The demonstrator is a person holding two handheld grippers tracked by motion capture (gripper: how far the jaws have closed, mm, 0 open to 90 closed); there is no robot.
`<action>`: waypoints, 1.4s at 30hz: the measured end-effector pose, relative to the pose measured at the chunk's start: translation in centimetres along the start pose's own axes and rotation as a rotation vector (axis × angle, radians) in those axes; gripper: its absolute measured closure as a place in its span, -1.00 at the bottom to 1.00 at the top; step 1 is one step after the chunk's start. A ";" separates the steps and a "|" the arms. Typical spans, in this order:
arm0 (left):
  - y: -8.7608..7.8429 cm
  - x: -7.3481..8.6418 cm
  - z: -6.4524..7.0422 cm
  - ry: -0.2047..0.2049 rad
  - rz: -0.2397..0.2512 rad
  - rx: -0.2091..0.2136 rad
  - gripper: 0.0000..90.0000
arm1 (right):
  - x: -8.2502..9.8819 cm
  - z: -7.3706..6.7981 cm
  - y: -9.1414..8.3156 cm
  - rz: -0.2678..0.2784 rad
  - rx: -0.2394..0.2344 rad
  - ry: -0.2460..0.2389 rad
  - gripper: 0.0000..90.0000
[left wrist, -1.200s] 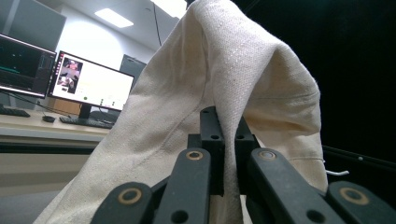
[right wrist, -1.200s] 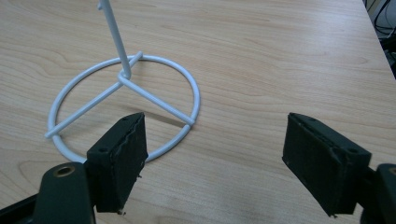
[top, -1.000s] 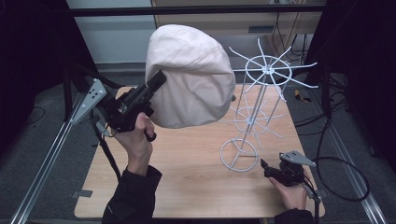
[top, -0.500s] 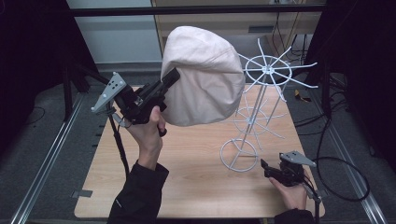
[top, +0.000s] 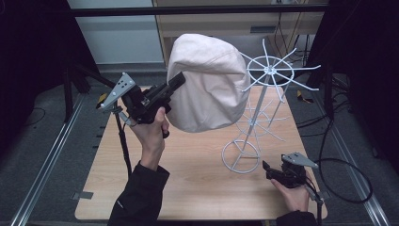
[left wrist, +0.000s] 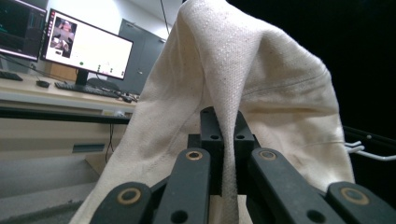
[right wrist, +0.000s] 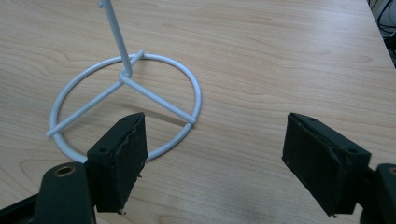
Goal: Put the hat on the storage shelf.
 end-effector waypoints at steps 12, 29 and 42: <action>0.0 2.6 -0.6 -0.003 -0.103 0.025 0.94 | 0.1 0.0 0.0 -0.006 0.000 0.003 -0.51; 0.4 5.9 -0.4 0.018 -0.204 0.073 0.92 | 0.1 0.0 0.1 -0.009 0.003 -0.003 -0.51; 1.0 7.8 0.5 0.081 -0.274 0.094 0.88 | 0.1 0.0 0.1 -0.011 0.003 -0.006 -0.51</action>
Point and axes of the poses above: each handheld gripper's, and its own axes: y roughly forward along the jaws, x roughly out of its underside, z roughly to its right, the point moved 6 cm from there along y, roughly forward along the jaws, and after that the axes turned 14 degrees about y, right-handed, at the moved point
